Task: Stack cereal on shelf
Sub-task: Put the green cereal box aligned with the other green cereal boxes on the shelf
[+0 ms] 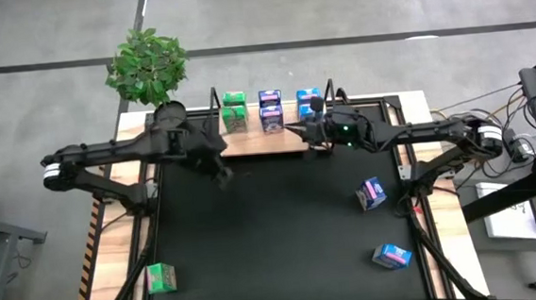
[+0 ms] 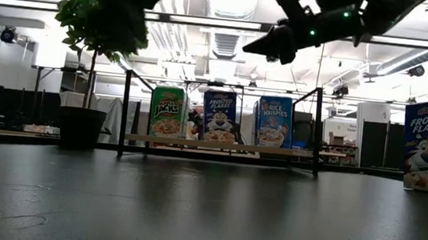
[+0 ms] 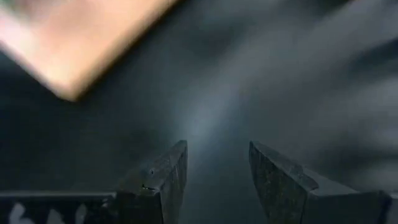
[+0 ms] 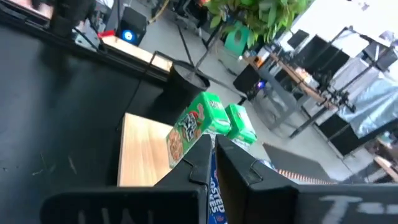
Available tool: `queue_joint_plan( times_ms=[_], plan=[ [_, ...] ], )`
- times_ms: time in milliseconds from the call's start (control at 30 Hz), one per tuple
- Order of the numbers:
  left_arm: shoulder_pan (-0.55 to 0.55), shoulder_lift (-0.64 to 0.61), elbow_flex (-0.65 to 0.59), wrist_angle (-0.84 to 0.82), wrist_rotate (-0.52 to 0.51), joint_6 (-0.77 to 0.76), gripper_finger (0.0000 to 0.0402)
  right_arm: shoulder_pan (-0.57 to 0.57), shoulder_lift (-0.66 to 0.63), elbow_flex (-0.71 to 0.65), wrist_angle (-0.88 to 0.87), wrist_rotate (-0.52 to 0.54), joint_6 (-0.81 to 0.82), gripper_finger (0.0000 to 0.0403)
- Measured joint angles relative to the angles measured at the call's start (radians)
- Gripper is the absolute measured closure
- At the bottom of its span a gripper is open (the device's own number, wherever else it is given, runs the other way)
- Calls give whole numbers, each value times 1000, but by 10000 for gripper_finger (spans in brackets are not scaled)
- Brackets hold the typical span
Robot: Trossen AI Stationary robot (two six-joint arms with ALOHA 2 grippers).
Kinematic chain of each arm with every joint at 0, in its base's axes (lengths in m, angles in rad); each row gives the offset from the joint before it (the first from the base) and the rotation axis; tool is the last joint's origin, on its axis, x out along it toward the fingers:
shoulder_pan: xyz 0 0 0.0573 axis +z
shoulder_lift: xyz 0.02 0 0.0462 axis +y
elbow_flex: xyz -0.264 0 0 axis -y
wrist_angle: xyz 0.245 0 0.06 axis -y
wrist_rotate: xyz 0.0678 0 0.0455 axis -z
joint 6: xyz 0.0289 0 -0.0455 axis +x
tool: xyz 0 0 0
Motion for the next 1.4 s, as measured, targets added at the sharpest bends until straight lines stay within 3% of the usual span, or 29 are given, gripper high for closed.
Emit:
queue_joint_plan(
  times_ms=[267,467,633,800,967,1100,1400],
  plan=[
    [-293,42,127,-228,20,-501,246,0,-1,-10,58,-18,-53,390],
    [-509,54,97,-305,-1,-856,244,0,-15,-10,95,-18,-85,390],
    [-707,80,87,-293,105,-1209,215,0,-20,-10,95,-18,-84,390],
    [-860,104,93,-301,129,-1456,181,0,-19,-10,78,-18,-78,390],
    [-975,125,93,-325,139,-1633,165,0,-19,-10,65,-20,-65,390],
    [-1049,152,93,-357,216,-1772,156,0,-18,-10,65,-20,-56,390],
    [-1085,222,93,-385,238,-1757,148,0,-18,-10,65,-20,-53,390]
  ],
)
